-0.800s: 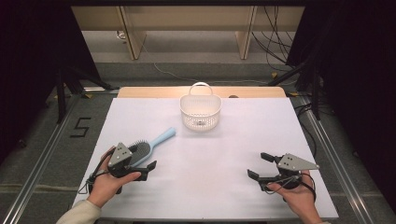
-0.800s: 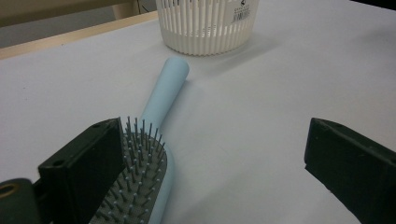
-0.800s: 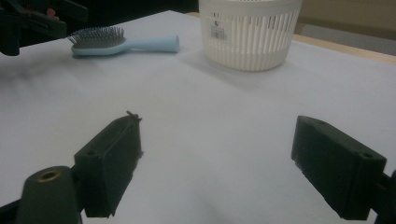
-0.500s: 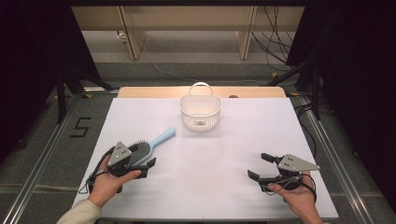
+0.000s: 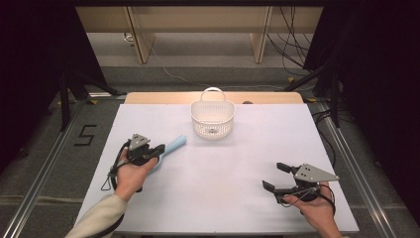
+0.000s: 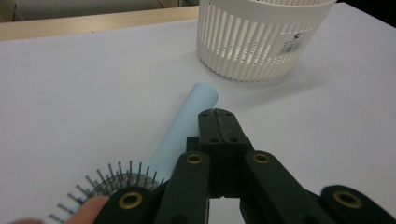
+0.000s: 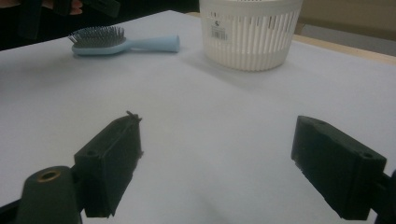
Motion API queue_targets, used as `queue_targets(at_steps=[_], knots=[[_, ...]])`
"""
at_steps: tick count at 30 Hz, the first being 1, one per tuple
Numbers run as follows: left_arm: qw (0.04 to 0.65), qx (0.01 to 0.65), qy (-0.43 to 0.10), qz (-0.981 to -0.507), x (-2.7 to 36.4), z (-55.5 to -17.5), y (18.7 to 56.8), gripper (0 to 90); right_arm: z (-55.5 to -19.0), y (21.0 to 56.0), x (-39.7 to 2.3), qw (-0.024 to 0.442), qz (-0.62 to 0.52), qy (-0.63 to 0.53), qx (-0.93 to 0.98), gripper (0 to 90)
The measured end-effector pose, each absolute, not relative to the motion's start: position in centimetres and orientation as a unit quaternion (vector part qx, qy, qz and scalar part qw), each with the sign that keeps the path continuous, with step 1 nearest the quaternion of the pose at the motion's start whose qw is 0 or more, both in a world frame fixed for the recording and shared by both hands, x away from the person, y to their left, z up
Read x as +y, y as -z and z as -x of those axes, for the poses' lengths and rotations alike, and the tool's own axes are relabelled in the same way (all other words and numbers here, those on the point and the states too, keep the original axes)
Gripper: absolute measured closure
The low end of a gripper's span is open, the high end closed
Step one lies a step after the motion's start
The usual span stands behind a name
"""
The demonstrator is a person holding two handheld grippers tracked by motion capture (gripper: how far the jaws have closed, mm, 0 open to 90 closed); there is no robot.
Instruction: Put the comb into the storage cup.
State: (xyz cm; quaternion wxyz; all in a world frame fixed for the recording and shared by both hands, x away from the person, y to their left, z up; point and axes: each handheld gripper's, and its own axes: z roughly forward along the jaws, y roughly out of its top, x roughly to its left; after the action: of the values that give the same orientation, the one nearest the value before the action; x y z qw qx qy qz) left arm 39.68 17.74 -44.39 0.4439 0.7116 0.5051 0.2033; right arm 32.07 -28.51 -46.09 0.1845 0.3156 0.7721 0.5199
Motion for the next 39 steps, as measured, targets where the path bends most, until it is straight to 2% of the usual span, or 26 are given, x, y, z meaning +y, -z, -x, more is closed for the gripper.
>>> queue_targets(at_steps=[5,10,19,22,30,39], knots=[[0.418,0.519,-0.203,-0.717,16.4,-41.9,44.0,90.0,-32.1,46.1,-28.5,0.183,-0.315,-0.520,0.772,16.8],[0.388,0.556,-0.187,-0.711,15.0,-45.6,44.2,90.0,-32.1,46.1,-28.5,0.183,-0.315,-0.521,0.772,16.7],[0.327,0.585,-0.184,-0.719,14.1,-49.7,44.8,90.0,-32.1,46.2,-28.5,0.180,-0.314,-0.522,0.772,16.7],[0.306,0.589,-0.192,-0.723,14.0,-50.4,45.0,90.0,-32.1,46.2,-28.5,0.180,-0.314,-0.522,0.772,16.7],[0.271,0.600,-0.172,-0.733,13.7,-50.9,46.3,90.0,-32.1,46.2,-28.5,0.180,-0.314,-0.522,0.772,16.7],[0.255,0.598,-0.164,-0.742,13.1,-50.8,46.8,90.0,-32.1,46.2,-28.5,0.180,-0.313,-0.522,0.773,16.7]])
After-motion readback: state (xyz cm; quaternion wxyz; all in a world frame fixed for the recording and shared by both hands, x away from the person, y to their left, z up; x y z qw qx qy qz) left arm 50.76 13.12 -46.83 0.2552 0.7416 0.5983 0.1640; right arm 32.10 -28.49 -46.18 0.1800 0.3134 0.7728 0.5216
